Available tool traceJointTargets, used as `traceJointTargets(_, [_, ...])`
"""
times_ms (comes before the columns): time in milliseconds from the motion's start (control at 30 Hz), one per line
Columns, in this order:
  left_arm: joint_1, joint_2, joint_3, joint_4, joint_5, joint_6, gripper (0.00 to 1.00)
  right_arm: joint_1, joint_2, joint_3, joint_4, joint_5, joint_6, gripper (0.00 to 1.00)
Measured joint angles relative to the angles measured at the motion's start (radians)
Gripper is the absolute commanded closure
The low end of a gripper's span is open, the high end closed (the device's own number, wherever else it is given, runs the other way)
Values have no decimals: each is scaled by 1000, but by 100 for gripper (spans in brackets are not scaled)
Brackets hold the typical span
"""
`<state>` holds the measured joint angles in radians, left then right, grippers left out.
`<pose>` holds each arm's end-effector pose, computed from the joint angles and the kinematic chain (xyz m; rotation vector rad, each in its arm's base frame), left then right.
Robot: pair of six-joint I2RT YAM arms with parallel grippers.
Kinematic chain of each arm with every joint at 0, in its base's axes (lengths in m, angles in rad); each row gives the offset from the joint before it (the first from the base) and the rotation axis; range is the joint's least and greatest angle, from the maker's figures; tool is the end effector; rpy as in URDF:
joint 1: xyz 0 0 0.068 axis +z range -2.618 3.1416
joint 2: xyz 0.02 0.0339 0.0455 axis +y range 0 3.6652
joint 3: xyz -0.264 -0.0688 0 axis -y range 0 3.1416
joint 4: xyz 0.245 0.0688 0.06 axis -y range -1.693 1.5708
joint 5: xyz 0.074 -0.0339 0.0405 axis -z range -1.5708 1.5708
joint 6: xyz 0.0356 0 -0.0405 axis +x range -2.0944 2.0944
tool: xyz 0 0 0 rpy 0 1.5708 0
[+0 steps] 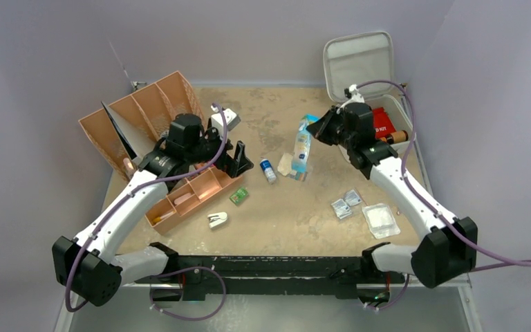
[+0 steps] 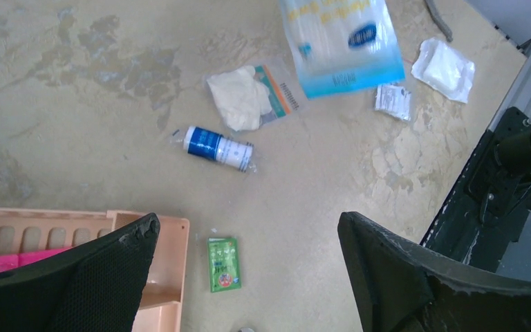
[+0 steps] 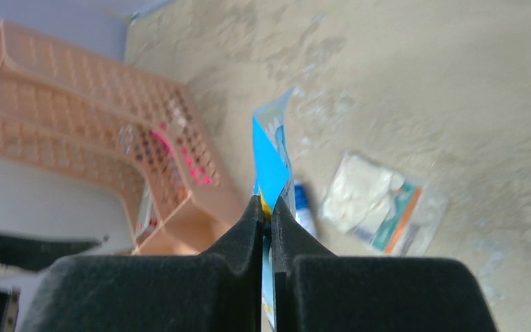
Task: Organize the medicine kit
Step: Pick up the medical item at the center of the board, then place the medical item at the medicine box.
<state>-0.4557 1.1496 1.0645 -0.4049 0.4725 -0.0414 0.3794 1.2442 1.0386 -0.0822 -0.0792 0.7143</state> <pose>0.2214 -0.1266 0.3436 0.7201 1.9689 -0.7904 0.2705 0.1109 0.3412 0.2669 1.9234 0.8195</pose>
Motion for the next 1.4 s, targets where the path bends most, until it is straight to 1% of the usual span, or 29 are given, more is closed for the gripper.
traceJointTargets(200, [0, -20, -84, 35, -15, -21, 0, -97, 121, 149, -20, 115, -63, 100])
traceJointTargets(333, [0, -66, -130, 64, -6, -51, 0, -197, 148, 182, -4, 146, -81, 100])
traceJointTargets(467, [0, -61, -118, 71, -36, -93, 0, -296, 204, 195, 32, 168, -78, 100])
traceJointTargets(600, [0, -4, -35, -7, -90, -106, 0, -366, 287, 207, 68, 186, -58, 100])
traceJointTargets(667, [0, 1, -19, -26, -117, -105, 0, -401, 322, 207, 81, 195, -37, 100])
traceJointTargets(800, [0, -40, -30, -38, -159, -106, 0, -467, 358, 207, 104, 208, 16, 100])
traceJointTargets(933, [0, -81, -38, -41, -189, -105, 0, -527, 357, 201, 148, 220, 78, 100])
traceJointTargets(1067, [-7, -81, -42, -45, -208, -100, 0, -566, 357, 198, 179, 219, 114, 100])
traceJointTargets(1200, [-22, -81, -47, -49, -206, -95, 0, -580, 364, 183, 221, 219, 149, 100])
traceJointTargets(1400, [-33, -81, -48, -53, -208, -92, 0, -601, 428, 173, 275, 213, 196, 100])
